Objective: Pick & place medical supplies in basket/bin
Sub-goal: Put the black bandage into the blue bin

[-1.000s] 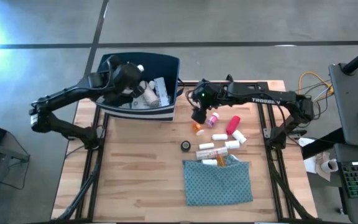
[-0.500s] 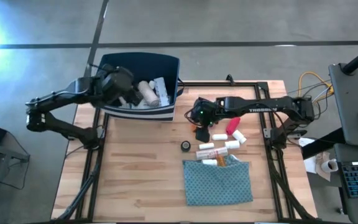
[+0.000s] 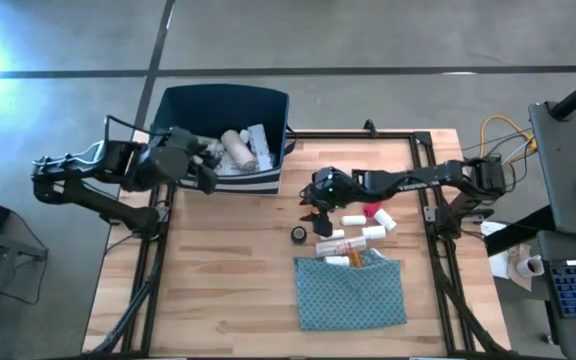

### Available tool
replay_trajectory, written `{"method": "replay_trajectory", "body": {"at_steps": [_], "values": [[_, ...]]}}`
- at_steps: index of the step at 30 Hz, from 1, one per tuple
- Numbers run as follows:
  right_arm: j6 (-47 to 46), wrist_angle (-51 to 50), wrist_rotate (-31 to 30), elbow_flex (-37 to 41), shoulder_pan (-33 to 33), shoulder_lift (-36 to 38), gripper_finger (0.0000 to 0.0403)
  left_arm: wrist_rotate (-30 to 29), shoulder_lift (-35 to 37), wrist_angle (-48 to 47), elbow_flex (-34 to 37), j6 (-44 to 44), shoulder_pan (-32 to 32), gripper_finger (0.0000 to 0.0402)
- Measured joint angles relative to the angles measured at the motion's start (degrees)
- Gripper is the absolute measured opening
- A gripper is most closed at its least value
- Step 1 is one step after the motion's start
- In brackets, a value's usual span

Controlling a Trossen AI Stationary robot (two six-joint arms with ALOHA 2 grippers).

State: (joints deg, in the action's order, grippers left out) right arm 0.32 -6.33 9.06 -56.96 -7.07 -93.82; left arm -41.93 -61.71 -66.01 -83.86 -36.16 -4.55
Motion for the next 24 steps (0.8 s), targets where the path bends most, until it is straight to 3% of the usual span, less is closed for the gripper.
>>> {"method": "replay_trajectory", "body": {"at_steps": [14,21,24], "values": [[7.09,-1.02,-0.84,4.71,7.67,-0.04,0.0228,1.42,-0.03,-2.63,2.85,-0.92,0.00,0.0231],[-6.19,2.15,-13.95,4.25,9.69,-0.04,0.0228,1.42,0.00,-2.80,3.24,4.70,0.00,0.0231],[-6.13,3.04,-15.37,4.25,9.62,-0.04,0.0228,1.48,0.79,-3.22,3.24,5.29,0.00,0.0230]]}}
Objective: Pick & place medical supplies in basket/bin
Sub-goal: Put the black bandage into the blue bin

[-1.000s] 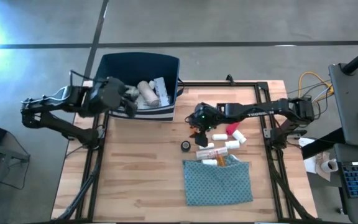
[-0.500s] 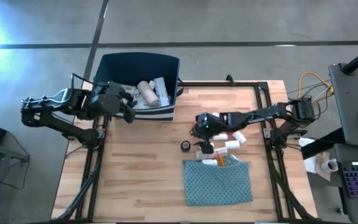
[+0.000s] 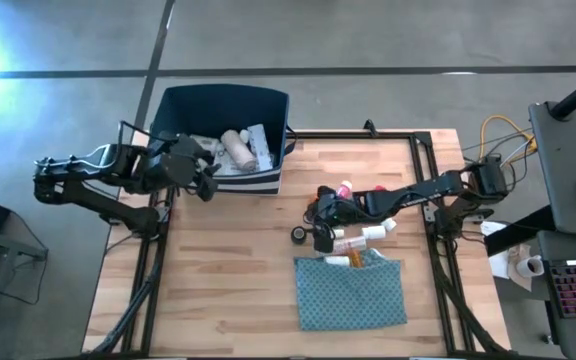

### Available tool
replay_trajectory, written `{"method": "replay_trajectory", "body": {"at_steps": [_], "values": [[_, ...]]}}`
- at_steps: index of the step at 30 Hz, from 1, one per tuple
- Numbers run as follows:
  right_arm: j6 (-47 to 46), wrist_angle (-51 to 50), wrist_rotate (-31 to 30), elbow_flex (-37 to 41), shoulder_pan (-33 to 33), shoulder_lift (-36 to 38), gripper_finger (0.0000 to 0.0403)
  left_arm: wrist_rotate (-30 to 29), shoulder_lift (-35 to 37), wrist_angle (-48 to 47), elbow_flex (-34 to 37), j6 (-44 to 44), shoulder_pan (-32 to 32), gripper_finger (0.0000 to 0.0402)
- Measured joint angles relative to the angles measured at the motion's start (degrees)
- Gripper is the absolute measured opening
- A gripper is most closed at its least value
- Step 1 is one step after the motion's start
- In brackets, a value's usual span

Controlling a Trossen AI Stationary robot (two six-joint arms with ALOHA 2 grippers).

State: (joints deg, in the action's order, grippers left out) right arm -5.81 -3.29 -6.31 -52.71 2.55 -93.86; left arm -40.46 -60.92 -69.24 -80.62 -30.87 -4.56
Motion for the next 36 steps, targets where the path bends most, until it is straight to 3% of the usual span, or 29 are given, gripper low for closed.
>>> {"method": "replay_trajectory", "body": {"at_steps": [6,10,13,19,31,36], "values": [[-4.96,-1.38,1.83,-2.86,0.15,-4.77,0.0228,-0.18,2.55,-1.48,0.02,0.17,0.08,0.0230],[-10.59,-16.69,1.61,-10.72,0.92,-6.34,0.0228,-0.28,4.79,-2.40,0.05,-0.14,0.09,0.0230],[-9.12,-23.53,1.38,-14.39,1.41,-8.07,0.0228,-0.36,5.95,-2.74,0.09,-0.82,0.09,0.0230],[-5.70,-23.96,1.65,-18.09,1.81,-12.27,0.0234,-0.55,7.54,-3.07,0.65,-1.14,0.09,0.0230],[-7.54,-27.43,-2.62,-19.53,2.47,-12.94,0.0353,-0.56,8.15,-3.25,3.35,-1.17,0.09,0.0230],[-7.32,-27.06,-0.94,-18.62,2.58,-16.01,0.0369,-0.56,8.18,-3.27,4.24,-1.16,0.09,0.0230]]}}
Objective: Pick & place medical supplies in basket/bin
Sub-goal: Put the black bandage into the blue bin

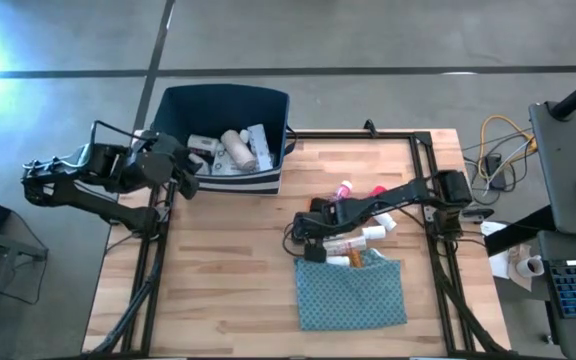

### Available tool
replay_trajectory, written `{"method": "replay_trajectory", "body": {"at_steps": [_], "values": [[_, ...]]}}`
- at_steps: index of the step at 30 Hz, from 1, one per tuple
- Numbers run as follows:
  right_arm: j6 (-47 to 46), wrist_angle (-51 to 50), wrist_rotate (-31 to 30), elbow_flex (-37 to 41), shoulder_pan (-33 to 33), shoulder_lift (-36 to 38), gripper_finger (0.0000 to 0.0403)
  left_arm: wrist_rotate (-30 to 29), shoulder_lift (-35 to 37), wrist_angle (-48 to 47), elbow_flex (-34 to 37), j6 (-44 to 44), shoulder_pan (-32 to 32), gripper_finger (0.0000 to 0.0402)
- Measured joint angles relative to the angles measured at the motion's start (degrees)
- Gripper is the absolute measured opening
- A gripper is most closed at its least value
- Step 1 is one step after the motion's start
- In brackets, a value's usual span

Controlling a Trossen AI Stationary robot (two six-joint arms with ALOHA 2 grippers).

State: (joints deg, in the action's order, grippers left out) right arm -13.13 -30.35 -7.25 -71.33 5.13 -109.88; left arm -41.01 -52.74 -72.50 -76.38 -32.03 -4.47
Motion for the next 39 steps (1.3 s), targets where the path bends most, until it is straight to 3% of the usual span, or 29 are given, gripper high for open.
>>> {"method": "replay_trajectory", "body": {"at_steps": [12,22,28,34,39], "values": [[0.31,2.62,1.32,-4.96,-0.05,-7.88,0.0370,0.00,0.74,-0.02,-0.51,-0.02,0.00,0.0230],[-0.47,3.27,-1.88,-5.79,-0.97,-7.83,0.0360,0.25,1.54,-0.03,-0.50,0.00,-0.02,0.0230],[-0.47,2.00,-1.83,-6.04,-1.27,-7.75,0.0311,0.33,1.69,-0.12,-0.50,0.00,0.00,0.0230],[-2.67,0.97,-1.90,-6.10,-1.68,-6.93,0.0229,0.35,1.74,-0.14,-0.50,0.00,-0.02,0.0230],[-7.07,0.36,-2.19,-6.10,-3.20,-1.75,0.0167,0.37,1.74,-0.14,-0.48,0.00,-0.01,0.0230]]}}
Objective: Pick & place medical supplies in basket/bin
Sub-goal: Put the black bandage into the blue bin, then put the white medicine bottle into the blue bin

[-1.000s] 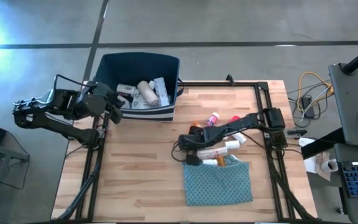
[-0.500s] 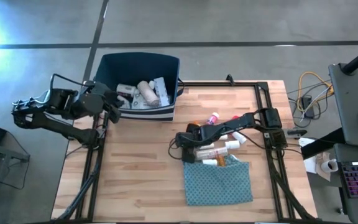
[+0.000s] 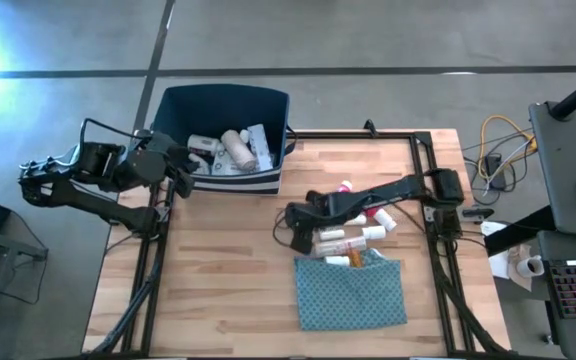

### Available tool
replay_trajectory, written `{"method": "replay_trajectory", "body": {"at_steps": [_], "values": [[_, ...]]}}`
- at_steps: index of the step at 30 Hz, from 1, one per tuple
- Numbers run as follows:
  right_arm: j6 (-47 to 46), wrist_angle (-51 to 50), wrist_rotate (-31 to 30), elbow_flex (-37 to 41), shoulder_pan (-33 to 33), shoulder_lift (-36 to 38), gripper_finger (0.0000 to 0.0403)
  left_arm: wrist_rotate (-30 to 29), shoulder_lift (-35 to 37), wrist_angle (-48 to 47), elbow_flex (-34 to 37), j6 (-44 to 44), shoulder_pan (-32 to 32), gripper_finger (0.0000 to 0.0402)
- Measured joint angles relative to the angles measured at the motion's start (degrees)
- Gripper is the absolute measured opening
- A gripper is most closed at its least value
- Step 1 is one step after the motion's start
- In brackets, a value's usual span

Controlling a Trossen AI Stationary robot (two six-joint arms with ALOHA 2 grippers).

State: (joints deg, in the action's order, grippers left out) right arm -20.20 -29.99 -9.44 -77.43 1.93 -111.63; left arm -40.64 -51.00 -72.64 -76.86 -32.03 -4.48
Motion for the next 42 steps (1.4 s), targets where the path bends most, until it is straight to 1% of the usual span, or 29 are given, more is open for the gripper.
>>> {"method": "replay_trajectory", "body": {"at_steps": [4,7,9,11,13,15,17,19,20,24,26,28,29,30,31,33,36,40,42], "values": [[0.55,0.12,-1.97,-0.12,-2.37,7.27,0.0161,0.00,0.00,-0.01,0.00,0.00,0.01,0.0230],[-0.45,0.37,-2.23,-1.63,-4.82,13.43,0.0175,0.00,0.00,-0.01,0.00,0.00,0.00,0.0230],[-1.31,2.98,-2.99,-3.53,-6.60,16.98,0.0182,0.00,-0.04,-0.02,0.00,0.00,-0.01,0.0230],[-0.90,8.44,-4.39,-5.62,-8.35,19.25,0.0183,0.01,-0.07,-0.02,0.00,0.00,-0.01,0.0230],[1.20,15.00,-4.47,-7.90,-10.86,19.60,0.0182,0.00,-0.19,-0.02,0.00,0.00,-0.01,0.0230],[2.12,20.93,-3.35,-11.13,-14.05,17.29,0.0181,0.00,-0.22,-0.01,0.00,0.00,0.00,0.0230],[1.23,21.74,1.30,-16.44,-17.58,12.53,0.0182,0.00,-0.37,0.02,0.00,0.00,-0.01,0.0230],[0.23,18.12,5.62,-23.56,-20.71,6.73,0.0188,-0.01,-0.40,0.11,0.00,0.00,-0.01,0.0230],[-0.27,15.05,6.49,-27.35,-21.86,3.87,0.0194,0.00,-0.48,0.11,0.00,0.00,-0.01,0.0230],[-3.63,1.27,7.45,-43.23,-23.69,-6.24,0.0227,0.00,-0.44,0.13,0.00,-0.02,-0.01,0.0230],[-3.02,-5.42,7.88,-50.89,-23.61,-10.32,0.0246,0.00,-0.44,0.13,0.01,-0.24,0.01,0.0230],[-0.47,-10.88,7.99,-57.64,-23.18,-13.74,0.0264,0.00,-0.44,0.13,0.00,-1.29,-0.01,0.0230],[1.05,-10.19,7.97,-57.67,-22.79,-14.11,0.0271,0.00,-0.46,0.13,0.02,-1.88,-0.01,0.0230],[2.20,-7.32,8.04,-55.42,-22.46,-13.11,0.0278,0.02,-0.44,0.13,0.02,-2.23,-0.01,0.0230],[2.60,-6.76,7.66,-53.82,-22.30,-12.33,0.0285,0.00,-0.39,0.13,0.05,-2.50,-0.01,0.0230],[3.21,-7.21,4.73,-52.47,-21.32,-10.98,0.0296,0.04,-0.44,0.00,0.17,-2.58,-0.01,0.0230],[6.15,-14.93,3.92,-52.15,-20.68,-8.40,0.0310,0.01,-0.43,0.01,0.41,-2.58,-0.01,0.0230],[10.80,-28.94,3.70,-50.40,-18.13,-4.68,0.0323,0.02,-0.44,0.06,1.20,-2.60,-0.01,0.0230],[11.49,-35.64,5.03,-48.35,-16.10,-2.62,0.0324,0.02,-0.46,0.01,1.66,-2.59,-0.01,0.0230]]}}
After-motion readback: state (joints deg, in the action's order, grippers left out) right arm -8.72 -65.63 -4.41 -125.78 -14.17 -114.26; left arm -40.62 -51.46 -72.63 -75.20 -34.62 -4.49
